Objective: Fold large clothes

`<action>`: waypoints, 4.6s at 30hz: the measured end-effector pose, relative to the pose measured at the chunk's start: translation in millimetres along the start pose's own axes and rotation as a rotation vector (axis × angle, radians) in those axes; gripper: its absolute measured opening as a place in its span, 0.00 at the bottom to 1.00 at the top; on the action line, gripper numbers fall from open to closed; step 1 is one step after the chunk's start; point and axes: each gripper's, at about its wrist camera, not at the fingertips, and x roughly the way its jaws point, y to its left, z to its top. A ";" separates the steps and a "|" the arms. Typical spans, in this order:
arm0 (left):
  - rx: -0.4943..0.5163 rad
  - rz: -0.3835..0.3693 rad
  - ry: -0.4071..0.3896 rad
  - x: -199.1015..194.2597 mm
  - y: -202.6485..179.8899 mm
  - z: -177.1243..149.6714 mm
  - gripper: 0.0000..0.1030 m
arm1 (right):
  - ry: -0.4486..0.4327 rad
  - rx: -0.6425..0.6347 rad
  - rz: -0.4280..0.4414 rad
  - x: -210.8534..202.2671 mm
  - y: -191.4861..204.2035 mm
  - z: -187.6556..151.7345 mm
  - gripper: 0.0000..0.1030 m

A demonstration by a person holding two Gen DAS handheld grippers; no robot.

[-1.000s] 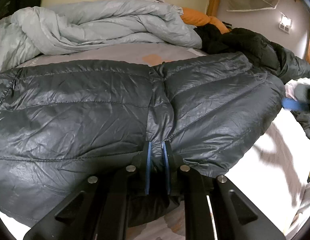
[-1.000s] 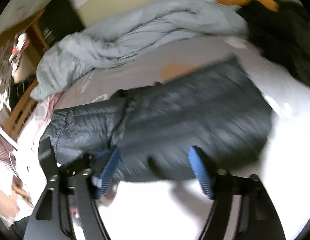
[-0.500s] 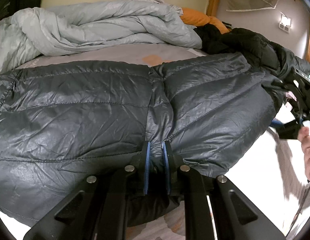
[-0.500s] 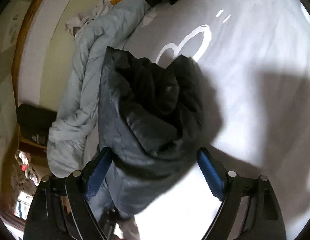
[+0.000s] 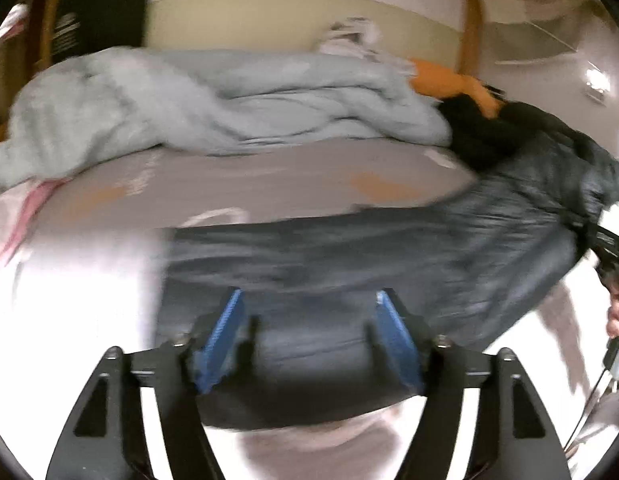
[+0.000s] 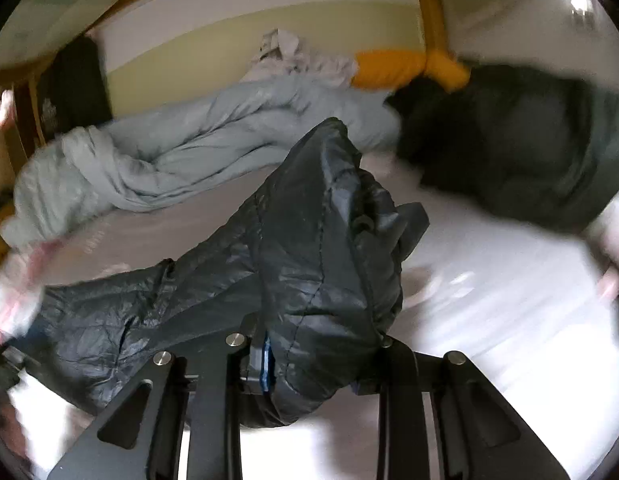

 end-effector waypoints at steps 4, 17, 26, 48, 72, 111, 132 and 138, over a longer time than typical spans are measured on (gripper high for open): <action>-0.204 -0.042 0.114 7.4 51.2 -14.8 0.74 | 0.017 -0.010 -0.064 -4.2 -30.8 5.0 0.28; -0.291 -0.208 0.383 81.4 49.8 -20.2 0.42 | -0.089 -0.019 0.020 -50.1 4.1 15.7 0.31; -0.296 -0.236 0.397 90.8 45.2 -18.7 0.31 | -0.166 -0.320 0.191 -84.4 148.3 1.4 0.32; -0.097 0.058 0.017 15.5 47.0 13.8 0.65 | -0.021 -0.327 0.409 -61.4 191.4 -55.2 0.83; -0.073 -0.318 -0.132 -5.9 -7.1 31.6 0.87 | 0.246 -0.250 0.308 45.6 129.5 -49.9 0.70; -0.204 0.019 0.053 46.1 50.0 2.5 0.94 | 0.364 -0.082 0.366 57.5 115.1 -51.0 0.82; -0.127 -0.307 -0.190 -31.6 11.2 7.2 0.99 | 0.243 -0.360 0.210 38.2 159.9 -64.5 0.82; -0.081 -0.043 0.091 46.6 -2.7 -13.5 1.00 | 0.233 -0.372 0.226 27.8 159.7 -64.6 0.82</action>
